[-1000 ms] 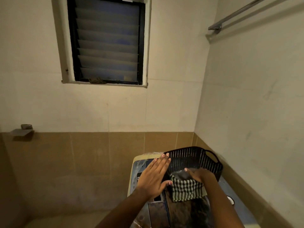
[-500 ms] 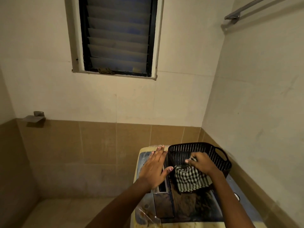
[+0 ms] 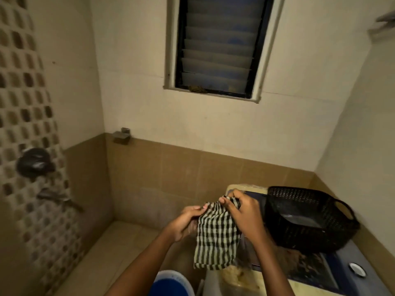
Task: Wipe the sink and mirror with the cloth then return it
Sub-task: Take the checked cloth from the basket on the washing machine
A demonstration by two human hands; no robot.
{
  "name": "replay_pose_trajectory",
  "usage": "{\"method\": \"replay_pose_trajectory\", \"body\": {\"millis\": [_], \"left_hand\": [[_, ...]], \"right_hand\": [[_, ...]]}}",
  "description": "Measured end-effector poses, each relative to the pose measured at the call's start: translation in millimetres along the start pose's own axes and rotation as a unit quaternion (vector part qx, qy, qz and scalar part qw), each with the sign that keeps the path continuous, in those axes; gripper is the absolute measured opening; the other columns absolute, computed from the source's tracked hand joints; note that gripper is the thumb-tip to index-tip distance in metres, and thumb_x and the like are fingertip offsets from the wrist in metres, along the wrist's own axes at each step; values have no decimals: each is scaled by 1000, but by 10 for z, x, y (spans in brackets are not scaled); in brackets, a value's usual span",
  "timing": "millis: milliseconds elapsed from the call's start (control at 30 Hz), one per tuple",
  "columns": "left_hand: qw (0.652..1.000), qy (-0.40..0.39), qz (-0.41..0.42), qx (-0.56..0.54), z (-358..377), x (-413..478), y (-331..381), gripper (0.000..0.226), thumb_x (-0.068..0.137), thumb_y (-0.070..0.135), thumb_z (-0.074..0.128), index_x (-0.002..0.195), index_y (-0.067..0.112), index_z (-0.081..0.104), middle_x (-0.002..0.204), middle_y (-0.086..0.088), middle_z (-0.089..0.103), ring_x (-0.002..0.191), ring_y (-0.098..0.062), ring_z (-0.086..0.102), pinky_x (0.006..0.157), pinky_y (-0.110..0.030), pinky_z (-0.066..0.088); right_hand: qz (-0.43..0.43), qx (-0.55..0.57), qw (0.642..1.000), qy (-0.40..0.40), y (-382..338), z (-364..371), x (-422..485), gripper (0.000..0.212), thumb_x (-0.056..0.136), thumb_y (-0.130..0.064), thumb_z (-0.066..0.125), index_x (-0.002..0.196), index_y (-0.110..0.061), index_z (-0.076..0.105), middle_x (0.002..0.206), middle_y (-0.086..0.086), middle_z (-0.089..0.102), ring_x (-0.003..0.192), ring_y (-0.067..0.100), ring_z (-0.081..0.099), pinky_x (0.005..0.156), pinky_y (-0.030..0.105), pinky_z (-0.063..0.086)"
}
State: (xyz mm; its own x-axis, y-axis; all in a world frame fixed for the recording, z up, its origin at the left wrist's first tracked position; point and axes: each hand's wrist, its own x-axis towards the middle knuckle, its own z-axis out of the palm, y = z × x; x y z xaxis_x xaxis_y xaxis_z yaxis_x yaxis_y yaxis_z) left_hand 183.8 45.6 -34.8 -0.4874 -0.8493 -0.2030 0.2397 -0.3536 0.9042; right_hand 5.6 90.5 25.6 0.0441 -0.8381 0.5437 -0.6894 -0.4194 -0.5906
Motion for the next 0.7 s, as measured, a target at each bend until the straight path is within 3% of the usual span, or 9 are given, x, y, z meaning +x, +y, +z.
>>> {"method": "replay_pose_trajectory", "body": {"millis": [67, 167, 267, 333, 400, 467, 533, 633, 700], "left_hand": [[992, 70, 74, 69, -255, -332, 136, 17, 94, 6, 49, 98, -3, 63, 86, -7, 72, 78, -11, 66, 73, -22, 51], [968, 112, 130, 184, -607, -910, 379, 15, 95, 2, 47, 98, -5, 61, 85, -9, 65, 78, -11, 59, 74, -23, 46], [926, 86, 121, 348, -958, -1606, 581, 21, 95, 1, 50, 79, 10, 61, 66, 8, 61, 63, 1, 53, 62, -17, 42], [871, 74, 95, 477, -1198, -2052, 634, 17, 93, 6, 55, 79, 5, 63, 66, 5, 57, 65, 0, 48, 62, -21, 39], [836, 112, 84, 530, -1446, -2571, 609, 18, 93, 9, 57, 87, -6, 65, 75, -6, 56, 73, -10, 48, 67, -28, 38], [835, 163, 93, 518, -1669, -3160, 544, 19, 93, 8, 56, 92, -10, 61, 80, -9, 54, 78, -15, 47, 69, -26, 38], [840, 225, 114, 480, -1850, -3738, 401, 15, 91, 7, 60, 101, -4, 55, 86, -9, 53, 82, -16, 48, 69, -21, 39], [878, 317, 98, 345, -2122, -4698, 24, 42, 80, 6, 70, 108, 13, 40, 90, -14, 53, 83, -19, 49, 68, -25, 43], [871, 357, 43, 336, -2290, -5243, -296, 47, 74, 9, 78, 107, 18, 45, 96, -9, 60, 88, -17, 57, 75, -26, 49]], "right_hand": [[31, 52, 998, 18, -162, 390, -169, 26, 87, -39, 61, 72, -19, 53, 59, -12, 53, 60, 2, 55, 55, 22, 37], [89, 98, 991, -30, -399, 986, -425, 18, 85, -36, 67, 88, -25, 53, 77, -12, 61, 77, 13, 63, 62, 23, 43], [86, 196, 964, -156, -845, 1544, -614, 55, 78, -32, 76, 124, -22, 47, 120, -3, 58, 107, 13, 59, 85, 26, 48], [43, 276, 928, -248, -1242, 1831, -690, 67, 77, -23, 77, 134, -22, 42, 130, -5, 52, 116, 7, 52, 97, 26, 45], [24, 342, 882, -324, -1699, 2115, -788, 51, 78, -9, 75, 123, -17, 53, 115, -1, 64, 103, 4, 62, 89, 21, 51], [5, 365, 858, -362, -2173, 2400, -932, 34, 77, 3, 73, 105, -11, 60, 97, 3, 70, 86, 0, 67, 77, 16, 54], [-16, 362, 852, -379, -2607, 2642, -1115, 29, 76, 6, 73, 91, -17, 63, 86, -2, 71, 77, -4, 66, 72, 16, 54], [-50, 345, 846, -404, -3247, 3015, -1517, 21, 75, -1, 76, 79, -20, 66, 72, -8, 70, 65, -6, 62, 68, 20, 51], [-79, 337, 837, -423, -3600, 3187, -1789, 21, 76, -6, 76, 75, -24, 66, 66, -15, 71, 64, -8, 63, 65, 12, 49]]}}
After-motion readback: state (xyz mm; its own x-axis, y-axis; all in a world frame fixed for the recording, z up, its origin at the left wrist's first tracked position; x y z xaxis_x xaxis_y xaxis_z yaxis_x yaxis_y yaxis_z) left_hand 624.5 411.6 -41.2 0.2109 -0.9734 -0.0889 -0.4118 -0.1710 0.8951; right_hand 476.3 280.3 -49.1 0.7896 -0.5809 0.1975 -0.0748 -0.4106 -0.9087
